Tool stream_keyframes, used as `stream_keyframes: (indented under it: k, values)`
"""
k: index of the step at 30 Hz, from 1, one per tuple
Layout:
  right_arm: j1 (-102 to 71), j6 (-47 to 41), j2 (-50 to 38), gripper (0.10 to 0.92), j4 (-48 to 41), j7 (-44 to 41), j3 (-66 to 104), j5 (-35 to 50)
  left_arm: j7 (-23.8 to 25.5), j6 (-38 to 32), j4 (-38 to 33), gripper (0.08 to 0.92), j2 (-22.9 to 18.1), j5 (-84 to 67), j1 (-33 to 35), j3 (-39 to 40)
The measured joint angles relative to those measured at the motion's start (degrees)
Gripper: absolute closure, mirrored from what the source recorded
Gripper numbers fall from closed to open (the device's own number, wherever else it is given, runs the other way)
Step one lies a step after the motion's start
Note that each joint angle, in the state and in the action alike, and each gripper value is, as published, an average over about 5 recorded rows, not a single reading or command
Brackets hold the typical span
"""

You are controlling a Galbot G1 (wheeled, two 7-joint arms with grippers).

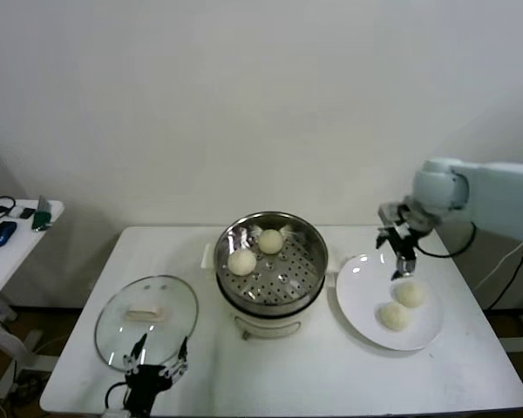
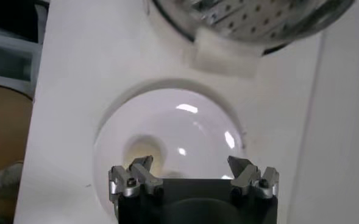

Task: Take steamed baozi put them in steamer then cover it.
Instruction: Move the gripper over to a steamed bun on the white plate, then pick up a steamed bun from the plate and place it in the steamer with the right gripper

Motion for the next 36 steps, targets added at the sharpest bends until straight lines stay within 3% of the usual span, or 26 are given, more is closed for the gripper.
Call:
stream_keyframes:
  k: [11, 21, 29, 36]
  values:
    - [-18.28, 0.38, -3.27, 0.203, -5.32, 0.31, 12.82, -9.54, -0.05, -0.51, 0.43, 0.177, -0.69, 0.71, 1.28, -0.45]
    - [-27.24, 0.32, -2.01, 0.206, -9.61, 1.29, 19.67, -12.73, -0.13, -0.79, 0.44, 0.177, -0.69, 0.95, 1.88, -0.64]
    - [-29.39, 0.32, -1.41, 0.321, -10.20, 1.75, 21.86, -13.21, -0.27, -0.71, 0.39, 0.177, -0.55, 0.97, 1.78, -0.57]
    - [-27.79, 0.94, -2.02, 0.358, -9.17, 0.64, 21.14, -12.83, -0.27, -0.60, -0.07, 0.177, -0.48, 1.07, 1.86, -0.38]
